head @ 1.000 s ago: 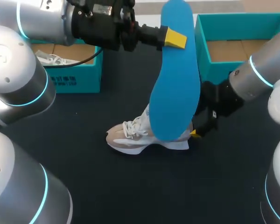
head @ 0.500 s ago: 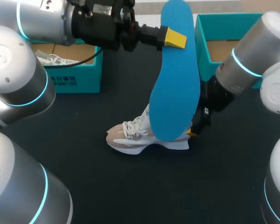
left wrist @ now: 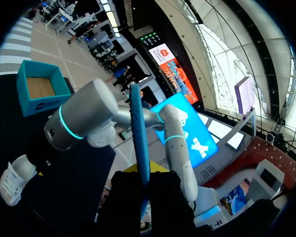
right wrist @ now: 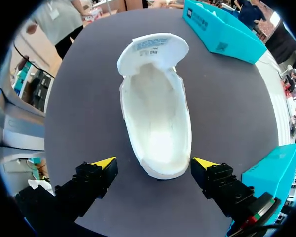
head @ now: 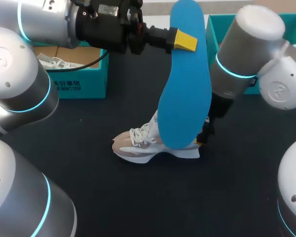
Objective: Take the shoe out of the shoebox, open the shoe tongue, remove and reinsert the insole, then place the shoe into the shoebox
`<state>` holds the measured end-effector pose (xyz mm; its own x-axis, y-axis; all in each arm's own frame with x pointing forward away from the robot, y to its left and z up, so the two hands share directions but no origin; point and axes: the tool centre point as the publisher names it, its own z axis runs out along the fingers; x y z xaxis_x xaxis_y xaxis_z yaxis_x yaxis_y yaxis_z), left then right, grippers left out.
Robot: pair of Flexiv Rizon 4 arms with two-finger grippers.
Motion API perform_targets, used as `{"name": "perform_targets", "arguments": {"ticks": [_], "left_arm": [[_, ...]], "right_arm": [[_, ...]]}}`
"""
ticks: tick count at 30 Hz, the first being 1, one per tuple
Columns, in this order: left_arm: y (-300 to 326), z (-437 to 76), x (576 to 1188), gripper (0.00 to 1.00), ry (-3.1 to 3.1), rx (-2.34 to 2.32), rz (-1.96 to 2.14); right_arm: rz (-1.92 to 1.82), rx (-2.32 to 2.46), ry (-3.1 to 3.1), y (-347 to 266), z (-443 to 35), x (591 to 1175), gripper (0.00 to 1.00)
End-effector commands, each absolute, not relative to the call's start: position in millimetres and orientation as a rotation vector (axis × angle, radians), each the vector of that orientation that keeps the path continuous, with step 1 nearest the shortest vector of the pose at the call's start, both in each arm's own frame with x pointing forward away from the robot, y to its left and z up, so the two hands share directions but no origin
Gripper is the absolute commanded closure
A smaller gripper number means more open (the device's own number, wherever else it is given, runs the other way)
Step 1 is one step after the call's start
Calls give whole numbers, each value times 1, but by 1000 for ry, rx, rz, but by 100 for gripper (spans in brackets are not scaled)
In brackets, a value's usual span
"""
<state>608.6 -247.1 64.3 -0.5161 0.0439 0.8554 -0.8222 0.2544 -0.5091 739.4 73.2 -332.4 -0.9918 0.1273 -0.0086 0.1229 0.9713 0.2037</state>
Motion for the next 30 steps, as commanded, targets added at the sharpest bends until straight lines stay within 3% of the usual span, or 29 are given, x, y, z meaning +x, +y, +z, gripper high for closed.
{"name": "perform_targets", "arguments": {"ticks": [1,24,30], "left_arm": [[-248,63,608,100,-1726,721,1367],[-248,63,608,100,-1726,721,1367],[-248,63,608,100,-1726,721,1367]], "right_arm": [[240,198,3099,75,-332,739,0],[204,193,3104,74,-330,738,0],[189,178,3119,74,-314,760,0]]}}
